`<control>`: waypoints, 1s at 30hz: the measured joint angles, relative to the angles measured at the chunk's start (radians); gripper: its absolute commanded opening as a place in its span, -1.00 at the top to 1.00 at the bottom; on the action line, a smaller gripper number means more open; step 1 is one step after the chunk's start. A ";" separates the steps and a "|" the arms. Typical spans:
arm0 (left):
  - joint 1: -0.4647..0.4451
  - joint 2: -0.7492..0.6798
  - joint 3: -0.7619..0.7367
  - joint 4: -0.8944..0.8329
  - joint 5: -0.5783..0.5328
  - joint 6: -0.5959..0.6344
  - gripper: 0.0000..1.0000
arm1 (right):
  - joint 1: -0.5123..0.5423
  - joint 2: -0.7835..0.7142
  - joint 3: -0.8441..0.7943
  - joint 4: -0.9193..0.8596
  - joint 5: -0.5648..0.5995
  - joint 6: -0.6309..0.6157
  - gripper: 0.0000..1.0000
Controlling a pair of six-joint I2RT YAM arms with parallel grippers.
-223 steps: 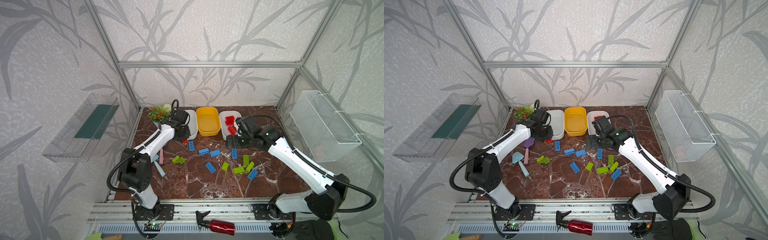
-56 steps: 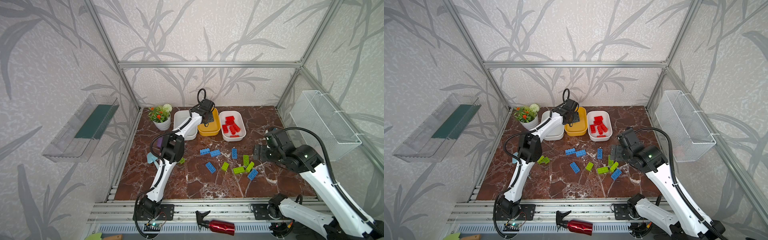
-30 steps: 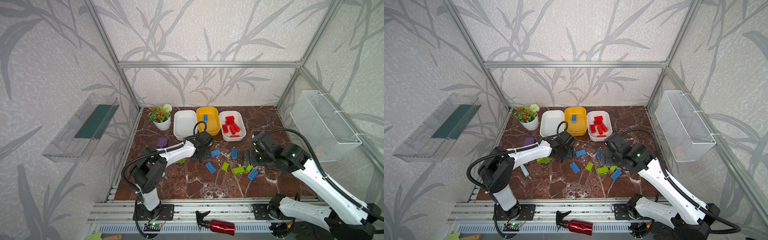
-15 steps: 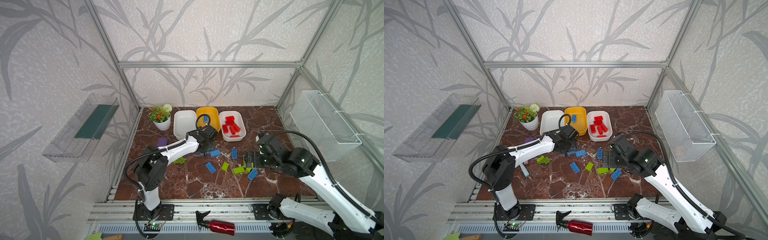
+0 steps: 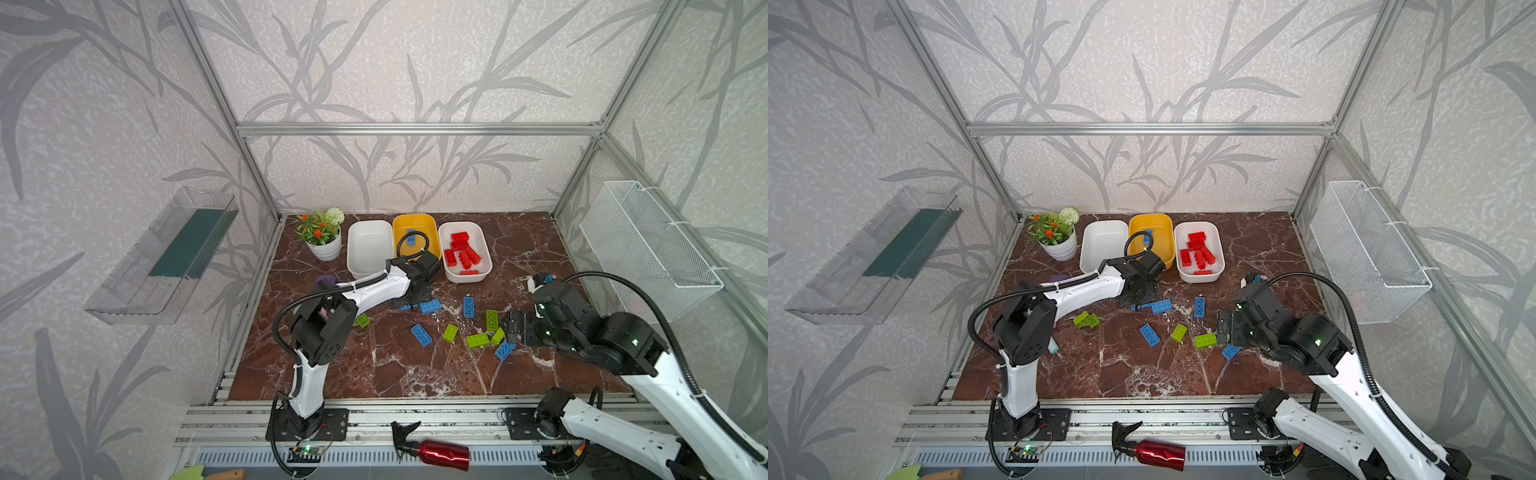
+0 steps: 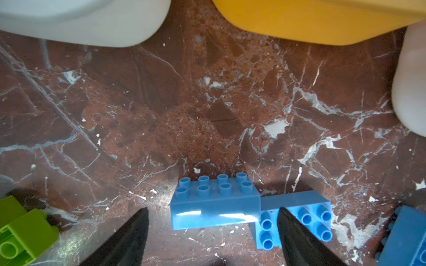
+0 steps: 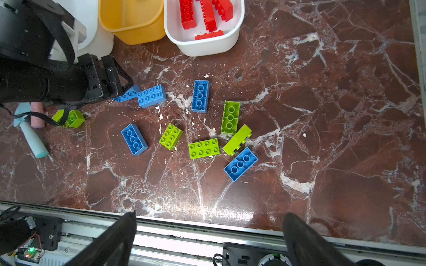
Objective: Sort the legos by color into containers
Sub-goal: 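Move the left gripper back to the blue bricks and grasp a 2x4 blue brick, then carry the blue brick with the left gripper into the yellow bin and release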
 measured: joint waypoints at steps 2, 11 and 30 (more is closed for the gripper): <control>0.000 0.003 -0.003 0.003 0.000 -0.002 -0.73 | 0.000 -0.001 0.000 -0.006 0.006 -0.008 -0.98; 0.000 0.080 -0.004 0.021 0.006 -0.010 -0.53 | -0.005 0.018 0.003 -0.008 0.008 -0.073 -0.98; 0.000 0.092 0.109 -0.047 -0.023 0.055 0.24 | -0.008 -0.014 0.002 -0.011 0.009 -0.080 -0.98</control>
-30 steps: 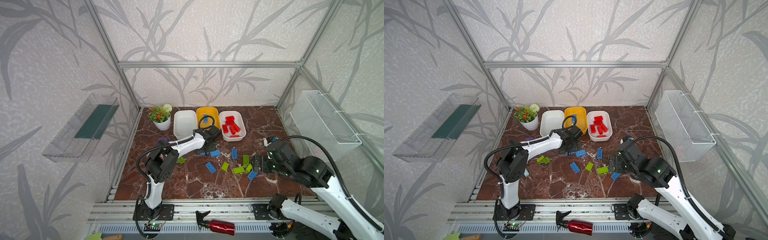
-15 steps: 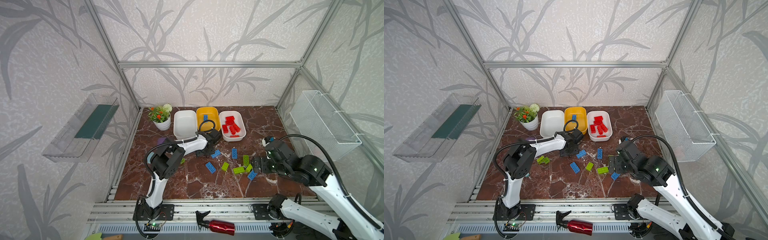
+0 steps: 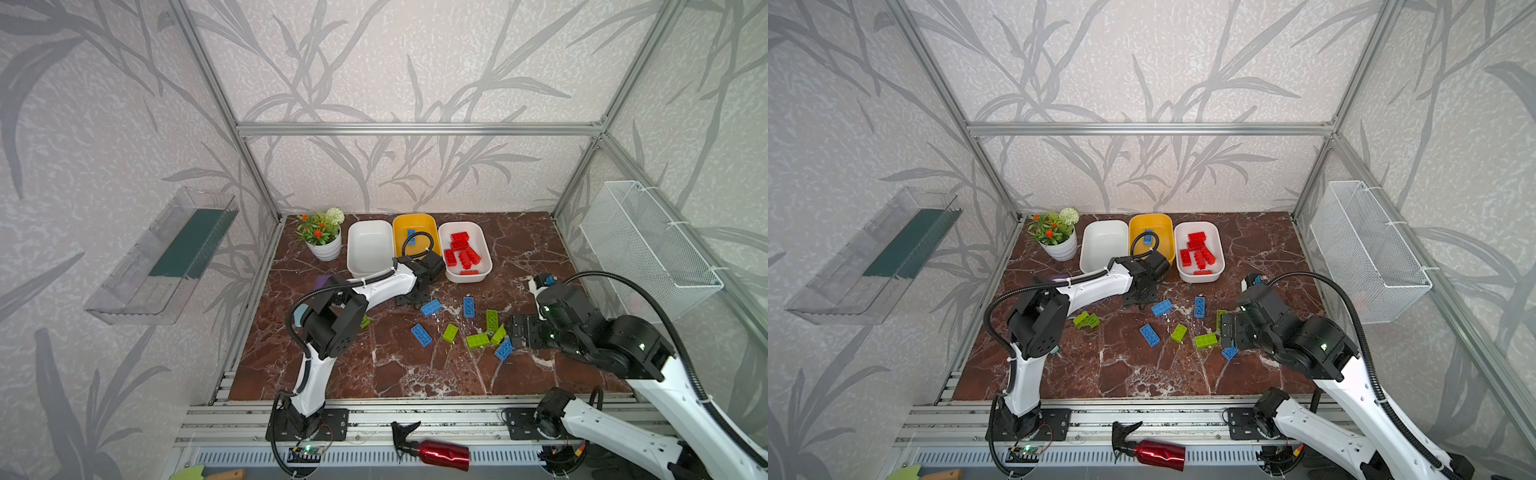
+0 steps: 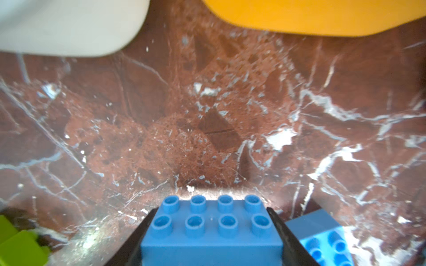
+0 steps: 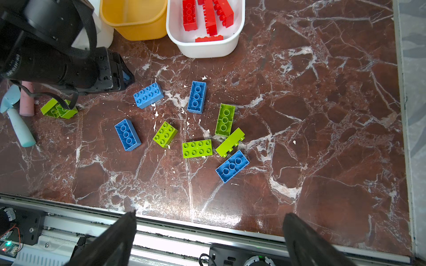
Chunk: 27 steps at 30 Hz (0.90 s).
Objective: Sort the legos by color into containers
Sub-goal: 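Carry the blue brick with the left gripper into the yellow bin and release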
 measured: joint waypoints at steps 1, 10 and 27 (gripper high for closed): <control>0.000 0.000 0.022 -0.014 -0.008 0.010 0.24 | 0.000 0.002 0.000 0.000 0.000 0.000 -0.98; 0.020 0.046 0.381 -0.122 -0.061 0.132 0.24 | -0.002 0.035 0.000 0.028 0.000 0.004 -0.98; 0.180 0.366 0.855 -0.209 0.006 0.200 0.20 | -0.136 0.223 0.064 0.139 -0.044 -0.080 -0.98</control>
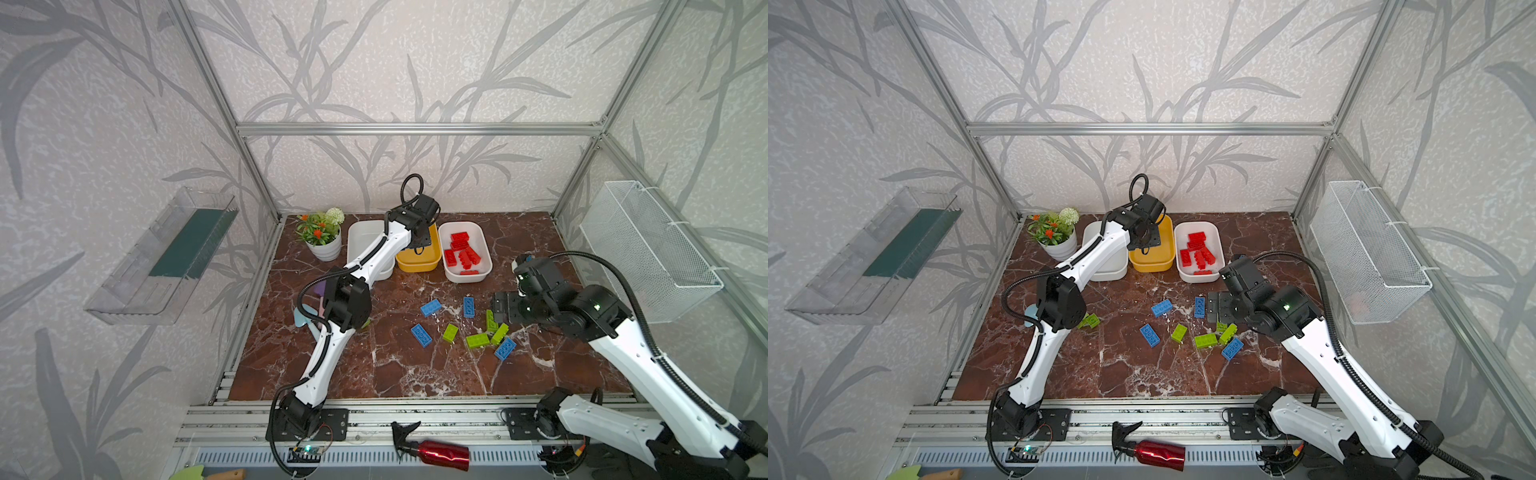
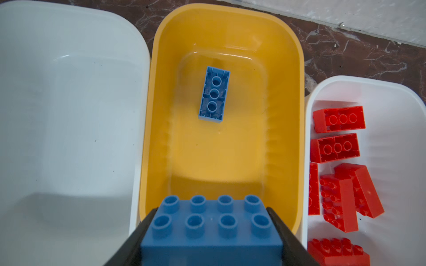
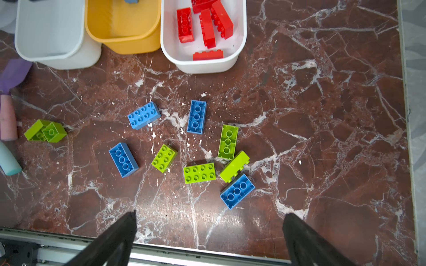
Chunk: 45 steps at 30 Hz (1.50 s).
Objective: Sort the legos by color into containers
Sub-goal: 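Carry the blue brick with the left gripper into the yellow bin and release, then lower the left gripper onto another blue brick near the bins and grasp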
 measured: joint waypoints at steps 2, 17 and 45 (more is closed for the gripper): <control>0.015 0.021 0.014 0.015 0.026 0.000 0.19 | -0.025 0.028 0.024 0.013 -0.017 -0.012 -0.98; 0.099 0.171 0.189 0.059 0.186 -0.022 -0.68 | -0.048 0.173 0.128 0.076 -0.079 -0.035 -0.98; -0.177 -0.623 -0.995 0.280 0.185 -0.179 -0.67 | 0.299 -0.119 -0.035 -0.065 0.041 0.150 -0.98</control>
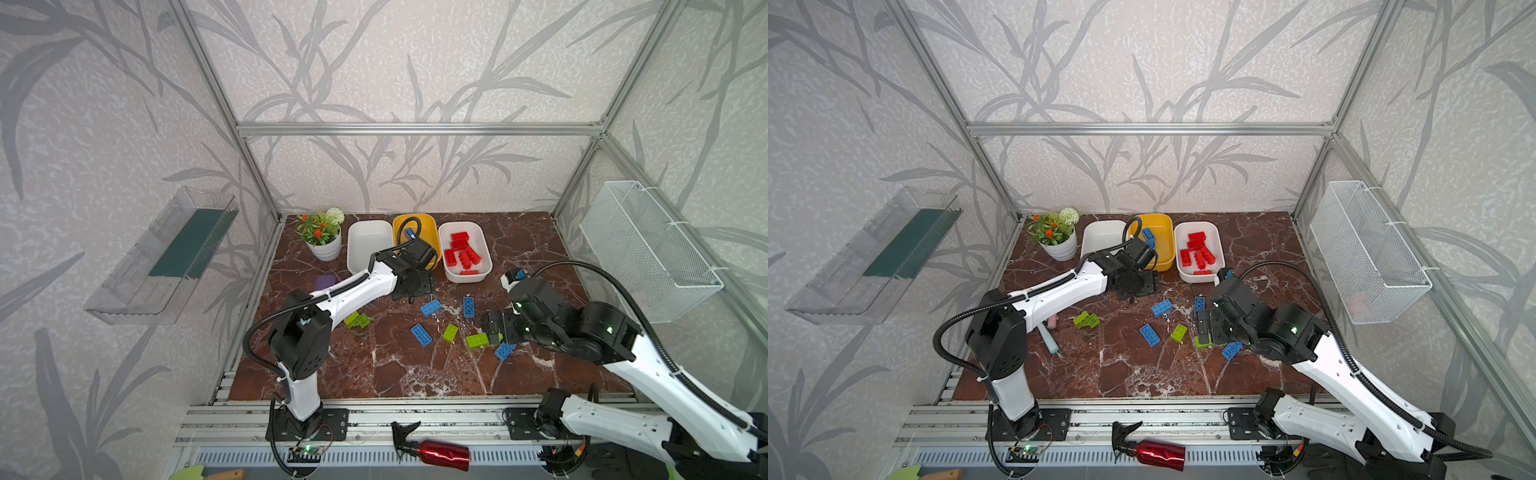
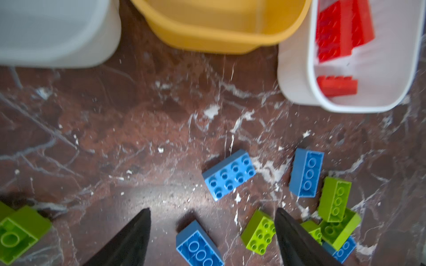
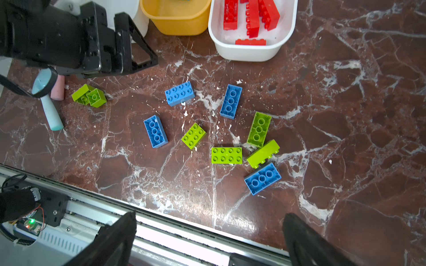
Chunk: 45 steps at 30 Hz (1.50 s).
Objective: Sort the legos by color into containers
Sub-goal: 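Lower the left gripper onto another blue brick near the bins and grasp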
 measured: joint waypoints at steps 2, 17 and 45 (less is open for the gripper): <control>-0.040 -0.005 -0.044 0.001 -0.019 -0.043 -0.67 | 0.011 -0.029 -0.008 -0.023 0.004 0.019 -0.98; -0.135 0.166 0.104 -0.010 -0.087 -0.267 -0.68 | 0.026 -0.159 -0.007 -0.137 0.043 0.057 -0.98; -0.085 0.428 0.330 -0.150 -0.080 -0.307 -0.57 | 0.026 -0.114 -0.013 -0.155 0.074 0.036 -0.98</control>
